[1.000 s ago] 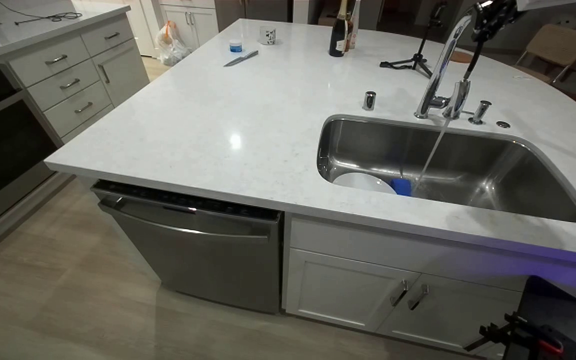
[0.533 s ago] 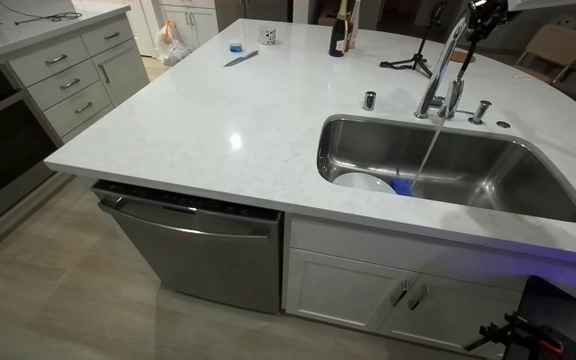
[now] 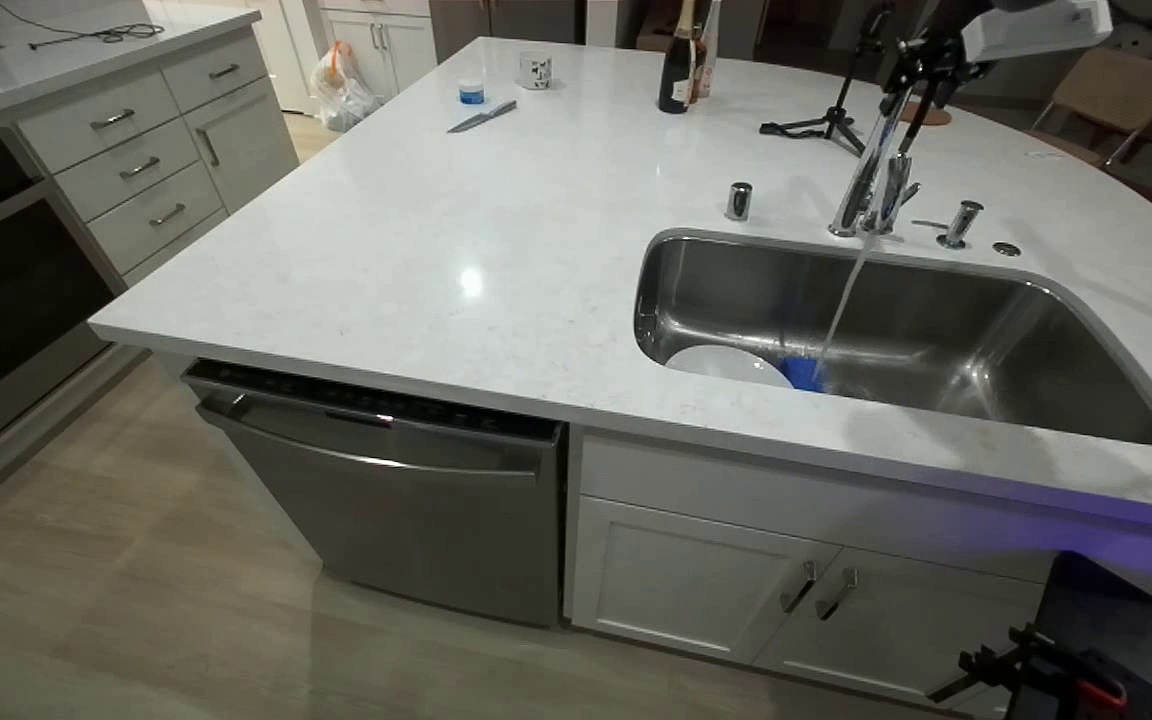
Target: Move the faucet nozzle to the center
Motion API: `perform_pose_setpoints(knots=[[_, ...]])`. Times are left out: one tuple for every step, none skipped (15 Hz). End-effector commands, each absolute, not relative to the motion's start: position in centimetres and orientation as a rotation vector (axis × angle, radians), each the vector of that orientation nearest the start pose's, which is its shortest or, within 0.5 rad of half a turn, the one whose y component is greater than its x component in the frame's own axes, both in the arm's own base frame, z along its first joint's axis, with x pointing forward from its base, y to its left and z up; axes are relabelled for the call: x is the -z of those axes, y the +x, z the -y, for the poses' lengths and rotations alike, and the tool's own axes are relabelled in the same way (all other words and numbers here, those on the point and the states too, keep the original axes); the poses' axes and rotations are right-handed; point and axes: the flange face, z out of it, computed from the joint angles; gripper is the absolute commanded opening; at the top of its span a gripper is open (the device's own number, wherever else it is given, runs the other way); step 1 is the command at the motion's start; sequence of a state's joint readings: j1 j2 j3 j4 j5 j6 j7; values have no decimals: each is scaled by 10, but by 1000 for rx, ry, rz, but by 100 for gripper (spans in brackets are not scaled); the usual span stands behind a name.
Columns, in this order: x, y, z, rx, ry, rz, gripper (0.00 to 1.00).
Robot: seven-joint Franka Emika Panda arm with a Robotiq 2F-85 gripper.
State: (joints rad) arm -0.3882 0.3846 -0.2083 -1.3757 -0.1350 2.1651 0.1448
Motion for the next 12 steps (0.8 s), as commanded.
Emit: perform_pose_setpoints(knots=[[-525, 614, 370, 581, -3190, -1033, 100], [-524, 616, 369, 567, -3196, -1032, 100], [-526, 619, 368, 563, -3209, -1042, 100], [-532, 617, 369, 562, -3224, -1073, 100], [-539, 615, 370, 560, -3234, -1110, 100], [-553, 610, 373, 575, -3230, -1166, 100], [-565, 606, 374, 589, -3222, -1212, 100], [-579, 601, 376, 609, -3220, -1261, 100], [-595, 596, 377, 617, -3221, -1306, 100], [-610, 591, 378, 610, -3225, -1354, 100], [-625, 586, 377, 580, -3230, -1395, 100], [-639, 581, 376, 536, -3237, -1420, 100]])
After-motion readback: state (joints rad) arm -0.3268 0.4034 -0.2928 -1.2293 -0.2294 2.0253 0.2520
